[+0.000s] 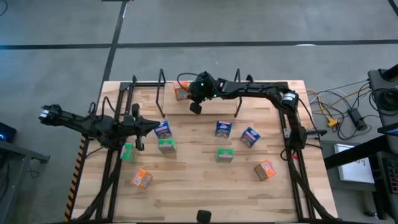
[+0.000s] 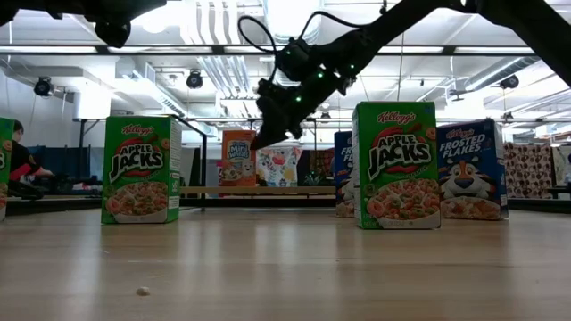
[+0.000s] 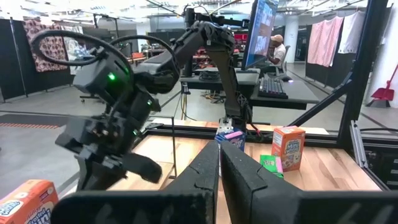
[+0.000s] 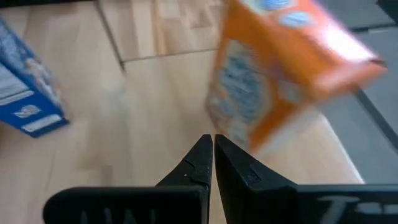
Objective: Stack cereal on shelf
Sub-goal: Put the center orange cereal box on the shelf
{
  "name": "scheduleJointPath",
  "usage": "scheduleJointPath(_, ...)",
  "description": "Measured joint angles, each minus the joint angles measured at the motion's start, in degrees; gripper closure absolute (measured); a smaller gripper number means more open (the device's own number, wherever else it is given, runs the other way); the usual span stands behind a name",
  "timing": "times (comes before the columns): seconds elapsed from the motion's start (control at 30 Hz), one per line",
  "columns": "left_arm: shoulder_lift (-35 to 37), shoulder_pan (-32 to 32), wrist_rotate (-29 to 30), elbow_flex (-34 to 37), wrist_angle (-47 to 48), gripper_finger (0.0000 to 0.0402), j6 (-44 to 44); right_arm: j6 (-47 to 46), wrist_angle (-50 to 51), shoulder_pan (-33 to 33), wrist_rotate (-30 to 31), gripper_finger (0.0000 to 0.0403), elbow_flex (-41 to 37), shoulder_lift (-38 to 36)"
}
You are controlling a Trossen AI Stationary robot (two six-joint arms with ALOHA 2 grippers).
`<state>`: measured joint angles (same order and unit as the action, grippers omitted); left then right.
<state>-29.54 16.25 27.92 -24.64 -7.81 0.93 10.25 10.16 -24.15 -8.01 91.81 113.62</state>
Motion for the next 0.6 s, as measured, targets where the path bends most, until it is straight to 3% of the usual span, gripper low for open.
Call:
scheduleJointPath(0.27,-0.07,0.00,0.00,0.00,-0.21,0.0401,0.00,1.26,-9.76,1.71,1.35,0.0394,0.00,4.47)
scheduleJointPath(0.6,-0.17,0.00,0.01,0.00,-0.33,0.0401,0.01,1.05,-20.34,1.76,8.04,0.0394,0.00,7.78)
